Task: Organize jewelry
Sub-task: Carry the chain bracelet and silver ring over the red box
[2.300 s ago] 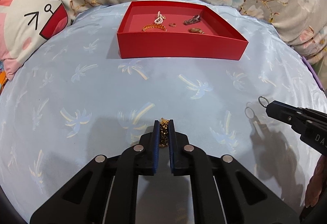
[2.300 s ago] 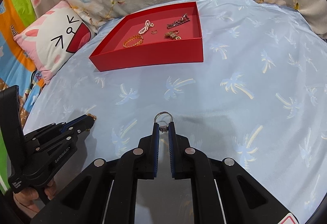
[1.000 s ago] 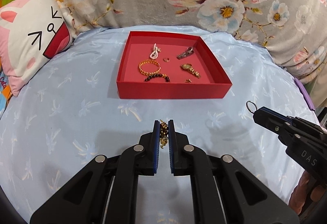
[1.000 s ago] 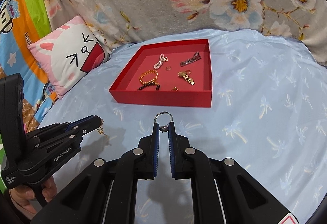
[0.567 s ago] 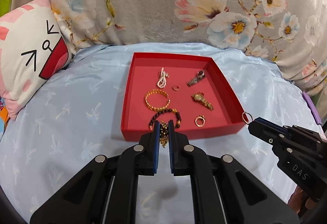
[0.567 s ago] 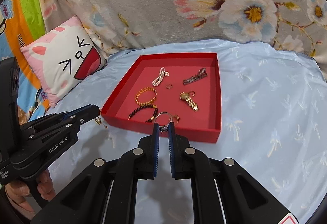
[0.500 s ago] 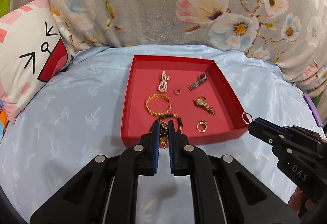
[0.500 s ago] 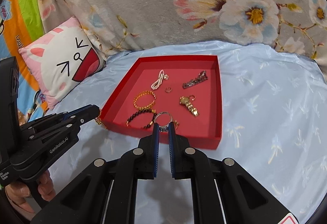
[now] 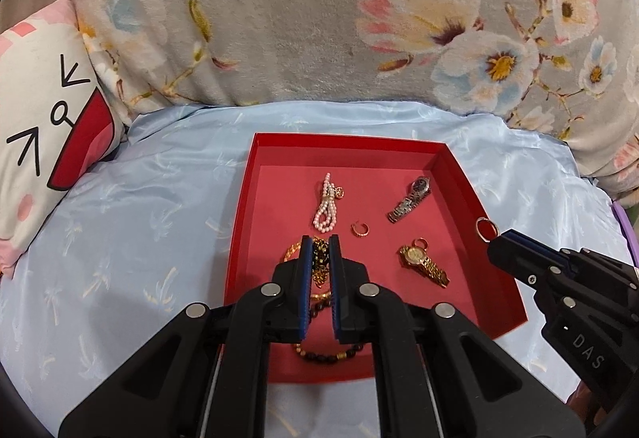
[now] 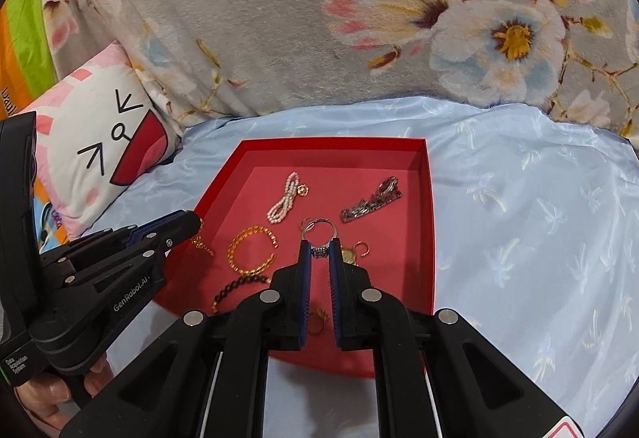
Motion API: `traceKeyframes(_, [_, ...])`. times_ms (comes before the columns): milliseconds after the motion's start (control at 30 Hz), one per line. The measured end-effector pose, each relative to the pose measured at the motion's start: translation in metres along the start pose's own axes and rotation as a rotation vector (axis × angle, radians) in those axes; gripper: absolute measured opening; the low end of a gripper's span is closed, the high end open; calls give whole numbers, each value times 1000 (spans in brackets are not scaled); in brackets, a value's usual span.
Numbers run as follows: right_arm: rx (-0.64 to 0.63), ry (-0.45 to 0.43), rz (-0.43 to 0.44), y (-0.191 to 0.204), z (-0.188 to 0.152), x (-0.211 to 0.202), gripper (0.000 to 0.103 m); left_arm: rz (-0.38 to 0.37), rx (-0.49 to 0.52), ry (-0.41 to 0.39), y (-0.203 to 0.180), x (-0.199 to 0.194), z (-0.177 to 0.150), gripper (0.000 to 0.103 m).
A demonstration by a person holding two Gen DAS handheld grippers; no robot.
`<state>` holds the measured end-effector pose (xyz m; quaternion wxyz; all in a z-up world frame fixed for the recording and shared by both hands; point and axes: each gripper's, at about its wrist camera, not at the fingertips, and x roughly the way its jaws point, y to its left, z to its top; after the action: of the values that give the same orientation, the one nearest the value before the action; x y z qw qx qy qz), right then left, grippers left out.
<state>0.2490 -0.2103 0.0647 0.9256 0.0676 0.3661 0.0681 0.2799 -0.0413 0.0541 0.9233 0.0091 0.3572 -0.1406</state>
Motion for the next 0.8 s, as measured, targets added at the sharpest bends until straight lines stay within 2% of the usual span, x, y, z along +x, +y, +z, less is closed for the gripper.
traceKeyframes(333, [-2,4,-15,-7,17,23,8,13,14,14,-5,31,13,7])
traceKeyframes(800, [30,44,-22,-25,20,58,8,34,10,22,-3,56,28,7])
